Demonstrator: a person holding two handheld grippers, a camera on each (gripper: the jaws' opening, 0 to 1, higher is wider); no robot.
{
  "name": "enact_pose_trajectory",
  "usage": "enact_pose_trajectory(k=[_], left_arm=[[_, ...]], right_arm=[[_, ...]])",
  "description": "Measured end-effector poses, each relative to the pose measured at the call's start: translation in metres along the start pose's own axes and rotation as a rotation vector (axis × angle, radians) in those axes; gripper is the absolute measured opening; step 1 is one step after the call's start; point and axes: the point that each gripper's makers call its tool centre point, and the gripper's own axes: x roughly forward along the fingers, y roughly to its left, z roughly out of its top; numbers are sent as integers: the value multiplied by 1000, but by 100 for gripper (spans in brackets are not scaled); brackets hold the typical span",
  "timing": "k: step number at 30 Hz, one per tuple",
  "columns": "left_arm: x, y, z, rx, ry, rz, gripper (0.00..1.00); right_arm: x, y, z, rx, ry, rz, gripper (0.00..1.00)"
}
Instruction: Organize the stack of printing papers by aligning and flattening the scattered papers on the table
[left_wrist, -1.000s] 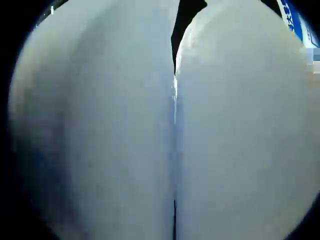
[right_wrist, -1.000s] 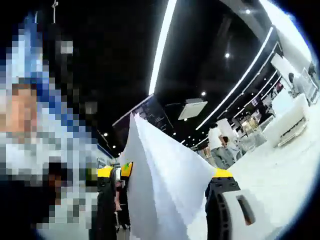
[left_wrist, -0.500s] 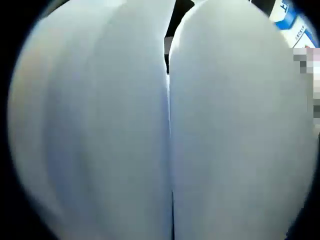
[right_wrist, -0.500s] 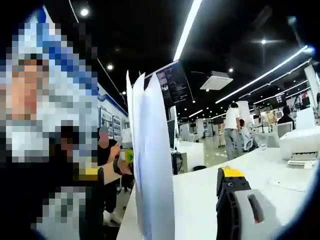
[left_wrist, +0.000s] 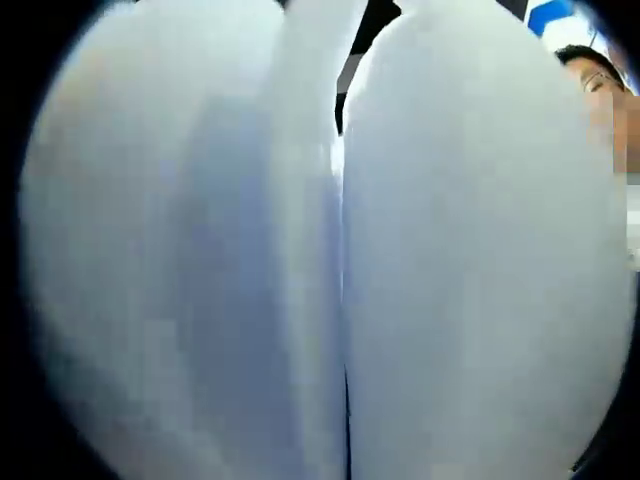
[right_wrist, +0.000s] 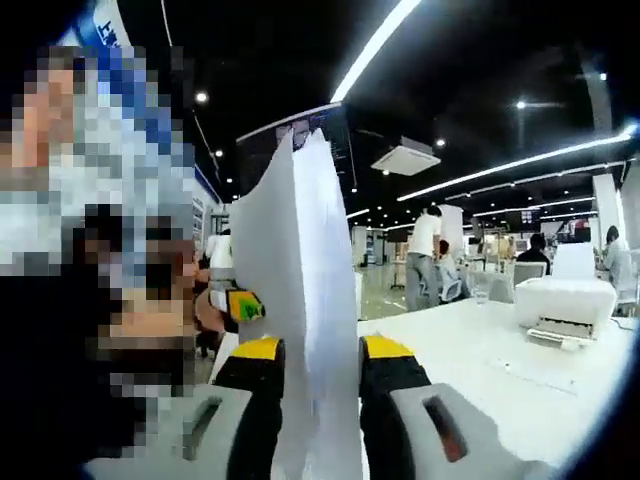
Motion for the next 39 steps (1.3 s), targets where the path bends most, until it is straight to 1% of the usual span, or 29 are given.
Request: enact_pose_trajectory(k=[3,4,5,6,8,10,11,13,15,16,17,18,19,21,23,24,26,28,29,30,31,32,34,35,37,39], left_arm=[[1,-1,0,-4,-6,5,9],[1,0,0,-5,-10,11,13],[2,2,-1,-9,-20,30,17],[2,3,-2,-14,-25,33,20],[2,3,-6,-27,-27,33,19],[0,10,-7,-50,-38,63,21],[-1,12,-6,-60,-46,73,21],[-5,15,-2,-67,-58,83,21],[-9,16,3,-67,-73,86,21],[-11,16,8,-72,-91,85,21],[-12,15,15,-87,-117,83,21],[-13,15,24,-109,-161,84,21],[-13,16,28,-122,-182,87,21],[-14,18,32,-124,-201,103,21],[-17,20,35,-110,-210,115,21],[-18,21,36,-107,-212,118,21],[-22,22,38,-109,-210,121,21],[-25,22,39,-108,-205,119,21],[-26,22,38,-108,-201,117,21],[-26,21,38,-106,-201,114,21],[-25,20,37,-114,-201,107,21],[-24,19,37,-119,-204,102,21],[-23,19,37,-131,-210,98,21],[-23,19,37,-134,-212,98,21],[-24,18,37,-133,-214,100,20],[-25,18,37,-131,-215,102,20]], right_arm=[[2,8,-3,1,18,27,18],[2,9,-6,1,20,26,18],[2,9,-9,9,25,25,18],[2,10,-16,24,41,21,17],[3,10,-24,23,60,13,16],[4,7,-31,38,95,-4,16],[3,4,-34,43,109,-25,17],[2,1,-31,52,104,-33,17],[1,2,-24,86,74,-26,17],[3,4,-20,128,49,-14,18],[6,8,-20,164,41,3,20],[10,12,-25,204,59,20,24],[13,15,-29,207,71,20,29],[17,18,-33,194,68,12,31],[17,14,-40,218,89,-20,31],[15,13,-42,223,103,-18,32],[9,13,-44,208,109,-12,31],[7,18,-47,225,123,21,30],[7,25,-53,253,157,60,31],[10,26,-58,257,187,61,32],[13,23,-59,207,180,40,31],[16,19,-59,187,183,24,31],[22,20,-58,205,184,27,30],[24,21,-54,222,164,34,28],[25,22,-49,230,141,48,21],[24,22,-49,225,140,48,12]])
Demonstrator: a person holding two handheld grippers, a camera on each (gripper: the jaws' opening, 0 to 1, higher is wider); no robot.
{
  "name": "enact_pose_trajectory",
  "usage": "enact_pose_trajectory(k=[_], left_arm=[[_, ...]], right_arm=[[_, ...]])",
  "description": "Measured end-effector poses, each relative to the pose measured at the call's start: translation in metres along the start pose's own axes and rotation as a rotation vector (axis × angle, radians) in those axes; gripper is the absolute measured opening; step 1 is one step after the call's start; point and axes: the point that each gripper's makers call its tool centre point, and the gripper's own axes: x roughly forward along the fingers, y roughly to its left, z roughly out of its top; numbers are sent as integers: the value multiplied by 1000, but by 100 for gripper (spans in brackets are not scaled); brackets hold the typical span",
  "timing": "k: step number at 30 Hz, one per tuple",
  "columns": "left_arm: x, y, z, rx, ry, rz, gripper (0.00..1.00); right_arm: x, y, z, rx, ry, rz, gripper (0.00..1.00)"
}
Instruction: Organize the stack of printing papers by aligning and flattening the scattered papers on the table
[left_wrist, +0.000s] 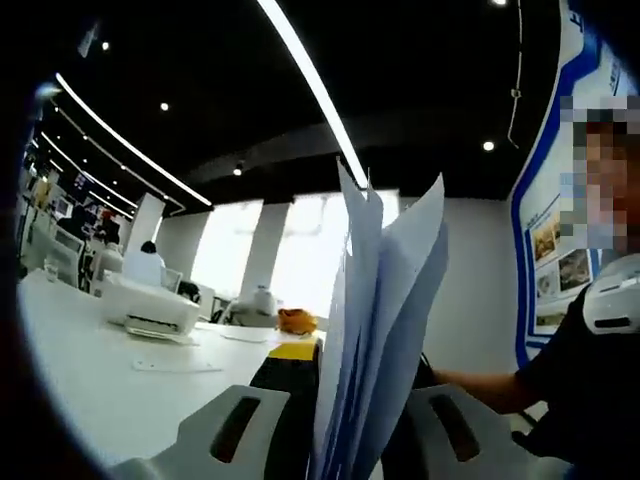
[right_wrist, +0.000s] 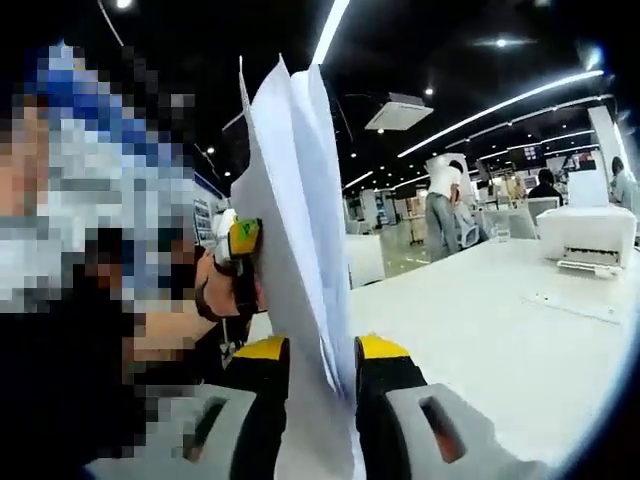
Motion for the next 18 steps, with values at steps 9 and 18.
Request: enact_pose_trajectory(k=[9,18], left_arm=[[1,-2,-2,12,6,6,15],[-9,-10,5,160,73,44,20]], right_arm=[[-3,8,3,-59,15,13,0],[-20,4,38,-234,194,-37,0]])
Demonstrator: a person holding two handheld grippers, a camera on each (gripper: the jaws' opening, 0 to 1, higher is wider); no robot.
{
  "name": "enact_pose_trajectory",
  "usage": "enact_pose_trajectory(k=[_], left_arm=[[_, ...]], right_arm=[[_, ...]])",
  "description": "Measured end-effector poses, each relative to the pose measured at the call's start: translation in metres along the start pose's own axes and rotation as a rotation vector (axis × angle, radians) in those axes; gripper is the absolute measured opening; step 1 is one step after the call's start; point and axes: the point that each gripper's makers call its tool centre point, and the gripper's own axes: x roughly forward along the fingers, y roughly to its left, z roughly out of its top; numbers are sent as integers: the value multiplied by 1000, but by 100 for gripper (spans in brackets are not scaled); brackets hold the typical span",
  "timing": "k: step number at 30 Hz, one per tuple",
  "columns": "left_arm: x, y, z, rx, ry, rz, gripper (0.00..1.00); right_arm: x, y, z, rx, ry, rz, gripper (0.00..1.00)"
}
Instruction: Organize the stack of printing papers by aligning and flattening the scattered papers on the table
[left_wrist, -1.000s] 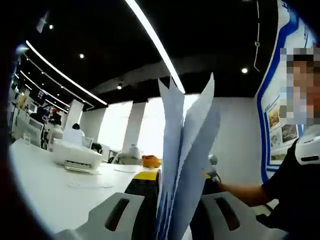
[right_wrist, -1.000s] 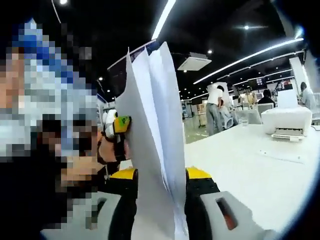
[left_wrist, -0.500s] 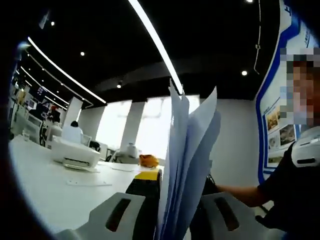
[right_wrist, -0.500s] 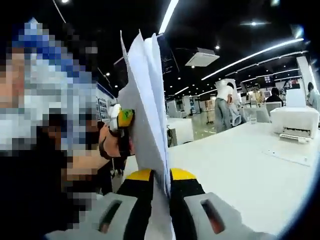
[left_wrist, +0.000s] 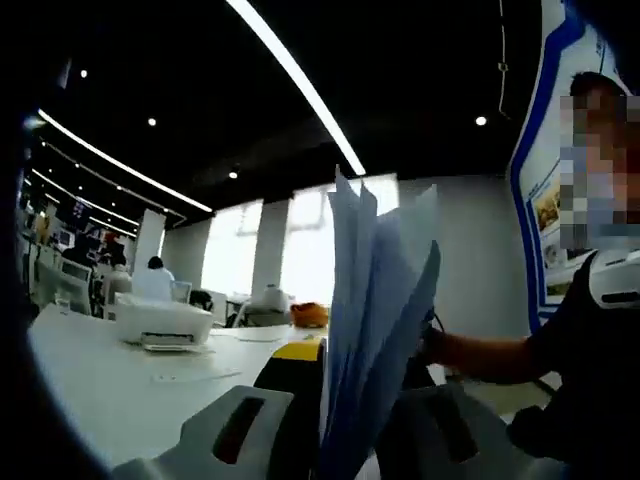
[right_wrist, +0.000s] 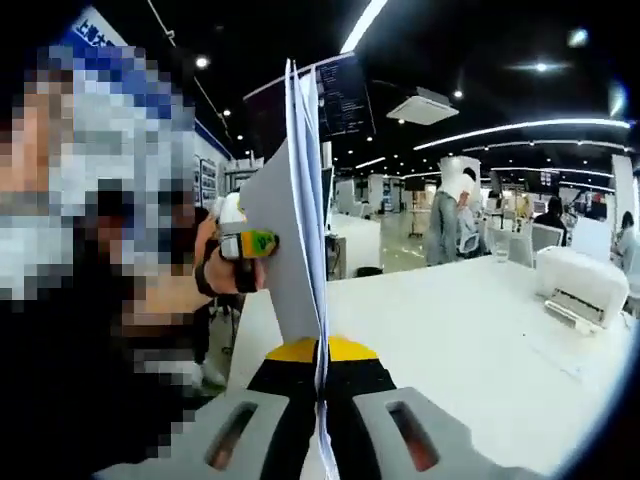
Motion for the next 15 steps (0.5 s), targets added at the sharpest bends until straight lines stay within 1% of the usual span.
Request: enact_pose_trajectory(k=[2,4,5,6,7,9,12,15], left_arm=[[-5,0,6,2,-10,10,23],[-10,0,11,-3,-24,23,25],[-13,2,14,22,-29,42,25],[-17,4,15,77,-17,68,25],[-20,5,14,115,3,85,26],[-23,7,7,178,63,111,27],[-23,7,1,215,116,116,28],[-21,5,-4,224,152,106,29]], right_arm=[[-4,-6,9,-54,42,-28,0],[-8,-8,15,-115,100,-46,0],[-9,-10,16,-135,125,-55,0],[-10,-13,18,-193,170,-78,0],[-10,-15,19,-228,202,-93,0],[-10,-16,21,-275,254,-103,0],[-8,-15,18,-345,336,-103,0],[-6,-13,13,-396,388,-108,0]])
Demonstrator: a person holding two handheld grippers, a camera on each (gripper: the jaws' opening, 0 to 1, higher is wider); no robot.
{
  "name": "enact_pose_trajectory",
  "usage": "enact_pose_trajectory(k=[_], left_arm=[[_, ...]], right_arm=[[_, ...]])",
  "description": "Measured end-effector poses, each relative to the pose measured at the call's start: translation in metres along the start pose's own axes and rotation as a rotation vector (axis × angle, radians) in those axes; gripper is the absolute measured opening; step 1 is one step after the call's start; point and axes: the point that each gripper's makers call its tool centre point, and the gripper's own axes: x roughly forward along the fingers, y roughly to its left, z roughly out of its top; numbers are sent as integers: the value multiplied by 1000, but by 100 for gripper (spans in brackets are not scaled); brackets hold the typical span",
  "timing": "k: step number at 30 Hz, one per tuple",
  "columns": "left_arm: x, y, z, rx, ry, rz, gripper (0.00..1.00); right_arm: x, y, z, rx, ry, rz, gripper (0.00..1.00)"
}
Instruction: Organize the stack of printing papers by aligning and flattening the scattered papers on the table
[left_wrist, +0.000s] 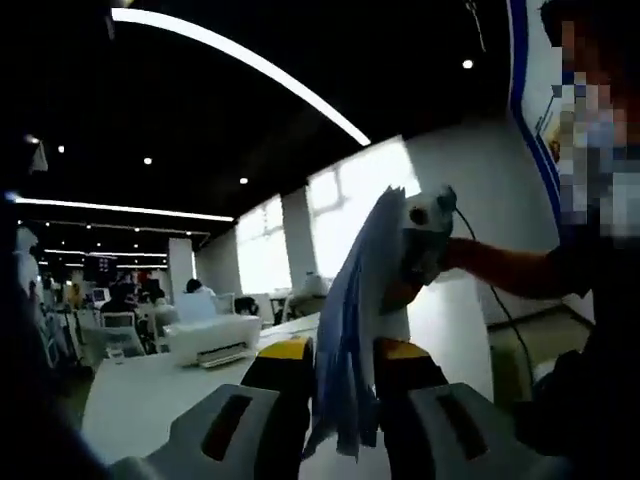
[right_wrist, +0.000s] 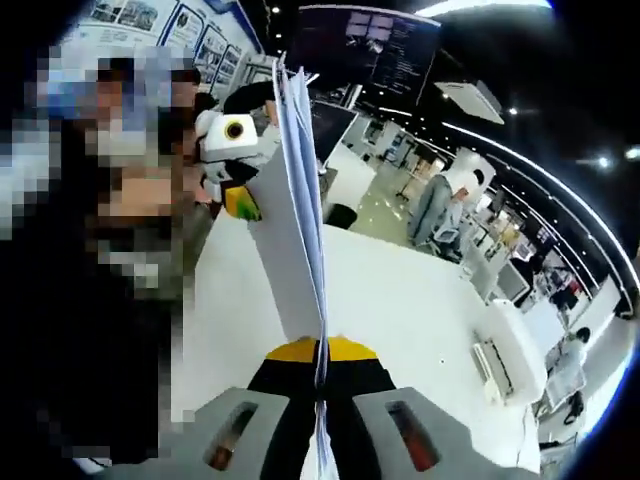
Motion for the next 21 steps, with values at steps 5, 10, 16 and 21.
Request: enact_pose_trajectory(k=[5,10,16,21], left_arm=[[3,-3,0,8,28,-10,29],[12,-10,2,-3,21,-25,28],[22,-25,-11,-9,44,-58,21],[22,-30,-19,-40,49,-84,6]], right_arm=[[5,4,-11,-97,107,-23,0],[10,10,-11,-109,106,-10,0],[13,14,-18,-145,136,-20,0],[13,14,-22,-146,139,-21,0]])
